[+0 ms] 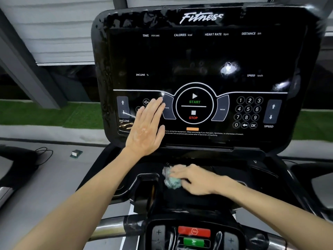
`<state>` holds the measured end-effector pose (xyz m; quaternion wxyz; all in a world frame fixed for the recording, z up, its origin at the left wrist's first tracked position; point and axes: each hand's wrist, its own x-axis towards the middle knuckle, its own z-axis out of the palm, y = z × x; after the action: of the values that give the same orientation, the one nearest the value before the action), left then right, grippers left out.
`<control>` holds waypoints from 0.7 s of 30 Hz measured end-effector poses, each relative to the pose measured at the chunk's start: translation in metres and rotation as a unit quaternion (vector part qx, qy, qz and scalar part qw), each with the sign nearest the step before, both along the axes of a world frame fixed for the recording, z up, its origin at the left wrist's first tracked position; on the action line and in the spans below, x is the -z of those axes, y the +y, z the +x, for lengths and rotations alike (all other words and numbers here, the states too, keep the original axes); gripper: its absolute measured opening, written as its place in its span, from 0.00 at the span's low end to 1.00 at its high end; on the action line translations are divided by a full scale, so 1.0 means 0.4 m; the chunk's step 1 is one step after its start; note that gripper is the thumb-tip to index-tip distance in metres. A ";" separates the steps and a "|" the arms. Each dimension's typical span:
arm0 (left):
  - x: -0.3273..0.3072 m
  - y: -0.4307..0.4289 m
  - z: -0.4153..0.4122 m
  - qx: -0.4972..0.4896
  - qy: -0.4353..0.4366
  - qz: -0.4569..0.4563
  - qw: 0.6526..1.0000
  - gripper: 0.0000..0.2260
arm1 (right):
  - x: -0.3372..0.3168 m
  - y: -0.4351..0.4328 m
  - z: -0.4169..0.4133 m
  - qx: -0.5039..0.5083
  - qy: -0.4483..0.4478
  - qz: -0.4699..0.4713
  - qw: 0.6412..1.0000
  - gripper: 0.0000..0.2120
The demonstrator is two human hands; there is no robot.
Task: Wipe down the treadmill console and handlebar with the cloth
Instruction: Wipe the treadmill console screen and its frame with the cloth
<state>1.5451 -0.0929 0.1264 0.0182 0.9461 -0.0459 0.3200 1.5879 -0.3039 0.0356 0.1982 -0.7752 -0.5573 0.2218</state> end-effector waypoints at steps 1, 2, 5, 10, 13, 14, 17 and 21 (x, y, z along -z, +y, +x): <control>-0.001 0.001 0.000 -0.001 0.000 -0.001 1.000 0.27 | -0.001 -0.008 -0.010 -0.018 0.015 -0.011 1.000 0.22; 0.000 0.001 0.000 -0.002 0.000 0.000 1.000 0.27 | -0.006 -0.021 -0.020 -0.030 0.032 -0.019 0.999 0.20; 0.002 0.000 0.001 -0.001 -0.002 -0.003 1.000 0.27 | -0.018 -0.061 -0.029 -0.047 0.057 -0.019 0.997 0.19; -0.002 0.001 -0.002 0.002 -0.001 -0.010 1.000 0.27 | -0.032 -0.155 0.009 -0.030 0.031 -0.012 0.999 0.17; 0.000 0.002 -0.002 0.002 -0.004 -0.010 1.000 0.27 | -0.038 -0.222 0.030 0.002 -0.012 -0.016 1.000 0.16; 0.001 0.000 -0.002 0.002 -0.003 -0.009 1.000 0.27 | -0.033 -0.235 0.030 0.015 -0.027 -0.017 0.999 0.16; 0.000 0.001 -0.001 0.001 -0.004 -0.009 1.000 0.26 | -0.008 -0.205 0.032 0.064 -0.077 -0.008 0.995 0.17; 0.001 0.003 -0.001 0.004 -0.001 -0.002 1.000 0.26 | -0.013 -0.103 0.041 0.094 -0.120 -0.016 0.988 0.18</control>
<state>1.5446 -0.0919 0.1258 0.0215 0.9454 -0.0486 0.3215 1.6043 -0.3451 0.0406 0.1374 -0.8483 -0.4979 0.1168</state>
